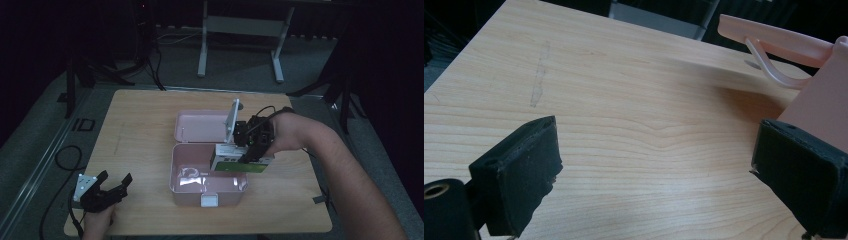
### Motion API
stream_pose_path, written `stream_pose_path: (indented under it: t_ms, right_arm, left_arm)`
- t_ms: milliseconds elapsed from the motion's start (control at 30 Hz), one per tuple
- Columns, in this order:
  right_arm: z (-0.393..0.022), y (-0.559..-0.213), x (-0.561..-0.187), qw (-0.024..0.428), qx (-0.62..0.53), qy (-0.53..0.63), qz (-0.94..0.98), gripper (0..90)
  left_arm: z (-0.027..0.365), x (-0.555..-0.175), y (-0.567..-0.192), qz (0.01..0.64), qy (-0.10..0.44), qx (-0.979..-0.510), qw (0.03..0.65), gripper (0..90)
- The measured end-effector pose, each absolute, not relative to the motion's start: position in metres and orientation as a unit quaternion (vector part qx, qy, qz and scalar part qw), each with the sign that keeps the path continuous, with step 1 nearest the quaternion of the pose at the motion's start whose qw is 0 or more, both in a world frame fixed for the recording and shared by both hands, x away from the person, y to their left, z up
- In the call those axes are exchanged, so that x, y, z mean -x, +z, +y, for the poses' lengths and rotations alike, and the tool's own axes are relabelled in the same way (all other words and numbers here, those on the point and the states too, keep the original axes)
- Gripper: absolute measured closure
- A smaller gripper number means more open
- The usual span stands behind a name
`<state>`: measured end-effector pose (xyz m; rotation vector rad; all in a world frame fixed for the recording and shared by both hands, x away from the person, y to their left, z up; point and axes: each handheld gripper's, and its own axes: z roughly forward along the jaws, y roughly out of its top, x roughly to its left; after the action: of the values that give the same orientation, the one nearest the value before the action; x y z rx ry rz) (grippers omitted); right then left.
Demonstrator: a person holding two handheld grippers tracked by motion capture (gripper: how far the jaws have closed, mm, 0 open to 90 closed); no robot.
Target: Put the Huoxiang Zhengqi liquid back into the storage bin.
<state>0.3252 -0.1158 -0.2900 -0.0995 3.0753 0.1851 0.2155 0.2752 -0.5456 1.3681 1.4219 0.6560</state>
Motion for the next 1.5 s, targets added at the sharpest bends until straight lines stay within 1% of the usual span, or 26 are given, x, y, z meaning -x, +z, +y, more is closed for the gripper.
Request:
stream_pose_path:
  t_ms: [233,633,1100,1500]
  right_arm:
    - [-0.104,-0.296,-0.325,0.028,0.043,0.058,0.997,61.9]
    - [-0.091,-0.309,-0.32,0.037,0.048,0.049,0.997,61.9]
    - [-0.073,-0.327,-0.315,0.032,0.055,0.025,0.998,61.9]
    - [-0.067,-0.331,-0.311,0.031,0.057,0.024,0.998,61.9]
  left_arm:
    - [0.276,-0.215,-0.546,0.59,0.272,-0.566,0.507,5.8]
    - [0.276,-0.215,-0.546,0.592,0.272,-0.566,0.505,5.9]
    - [0.277,-0.215,-0.546,0.593,0.273,-0.564,0.506,5.8]
    - [0.277,-0.215,-0.545,0.593,0.273,-0.564,0.506,5.8]
